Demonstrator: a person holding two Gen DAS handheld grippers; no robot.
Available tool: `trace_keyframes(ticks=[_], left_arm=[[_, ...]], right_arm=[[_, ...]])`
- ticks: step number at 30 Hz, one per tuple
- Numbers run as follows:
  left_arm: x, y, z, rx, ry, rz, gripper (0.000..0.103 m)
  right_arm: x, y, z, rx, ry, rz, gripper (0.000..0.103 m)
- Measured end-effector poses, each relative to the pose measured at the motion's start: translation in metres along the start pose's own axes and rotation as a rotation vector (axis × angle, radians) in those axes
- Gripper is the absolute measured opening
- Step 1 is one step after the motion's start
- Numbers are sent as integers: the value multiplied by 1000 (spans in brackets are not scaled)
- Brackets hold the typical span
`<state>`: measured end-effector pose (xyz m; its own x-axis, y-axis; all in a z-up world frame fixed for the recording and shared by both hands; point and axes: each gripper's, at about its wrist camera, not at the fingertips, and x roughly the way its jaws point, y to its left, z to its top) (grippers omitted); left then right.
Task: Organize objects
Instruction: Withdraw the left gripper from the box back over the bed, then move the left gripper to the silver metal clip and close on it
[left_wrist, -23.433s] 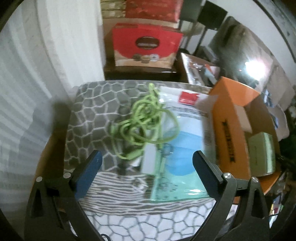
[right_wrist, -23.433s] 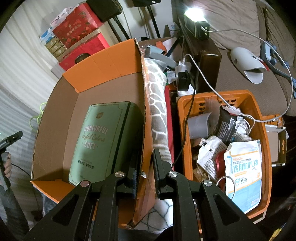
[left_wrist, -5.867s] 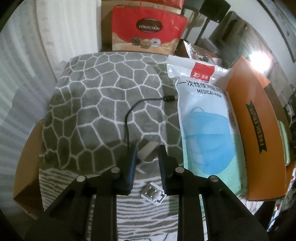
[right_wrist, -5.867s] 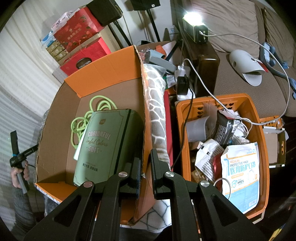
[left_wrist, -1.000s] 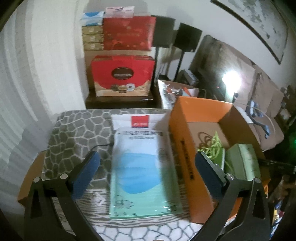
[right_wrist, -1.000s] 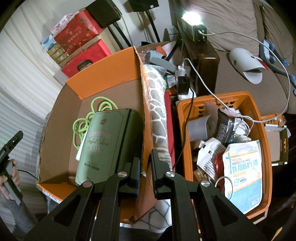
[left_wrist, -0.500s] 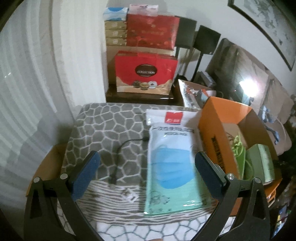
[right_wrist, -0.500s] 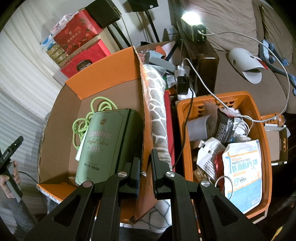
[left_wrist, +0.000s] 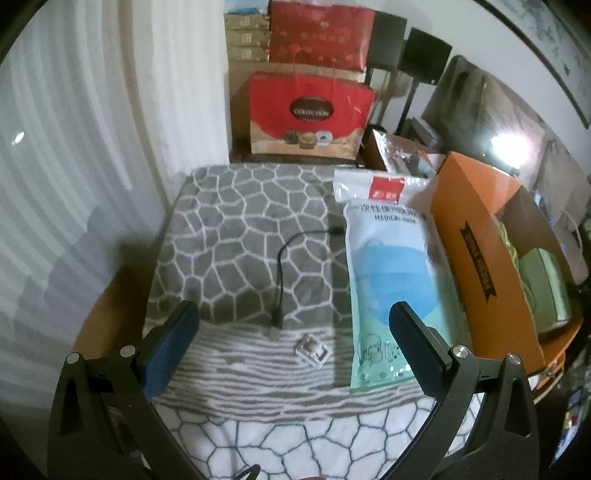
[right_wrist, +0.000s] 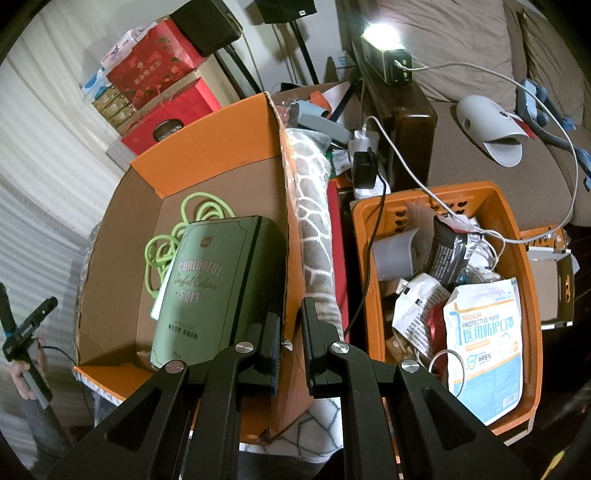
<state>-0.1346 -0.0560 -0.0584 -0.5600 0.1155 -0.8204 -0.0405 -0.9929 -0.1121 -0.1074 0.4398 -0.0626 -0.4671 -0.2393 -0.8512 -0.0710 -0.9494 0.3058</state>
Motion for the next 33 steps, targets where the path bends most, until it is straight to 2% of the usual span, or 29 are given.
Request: trace_keyframes(ticks=[8,11,13,16,20,25,28,33], left_arm=[[24,4,-12,-24,119,-76,102],[31,3,-13,-21,148,-81,91],[38,4,-14,-31,178,-86,78],[47,6,-15,-47,219,-91,68],[54,5,-17,-48,249,-97,60],[60,0,-18,-34,279,-99,43],[63,-3,-17,-30,290,-95,36],[68,-6,-18,-28,305,-94,33]], right_arm=[[0,0,0,0,0,1,9],[0,0,0,-1,0,0,9],[0,1,0,0,0,0,9],[0,1,0,4,1,1,9],[0,1,0,1,0,0,9],[0,1,0,1,0,-1,9],[0,1,-1,1,0,-1,9],[0,1,-1,-1,0,-2,9]])
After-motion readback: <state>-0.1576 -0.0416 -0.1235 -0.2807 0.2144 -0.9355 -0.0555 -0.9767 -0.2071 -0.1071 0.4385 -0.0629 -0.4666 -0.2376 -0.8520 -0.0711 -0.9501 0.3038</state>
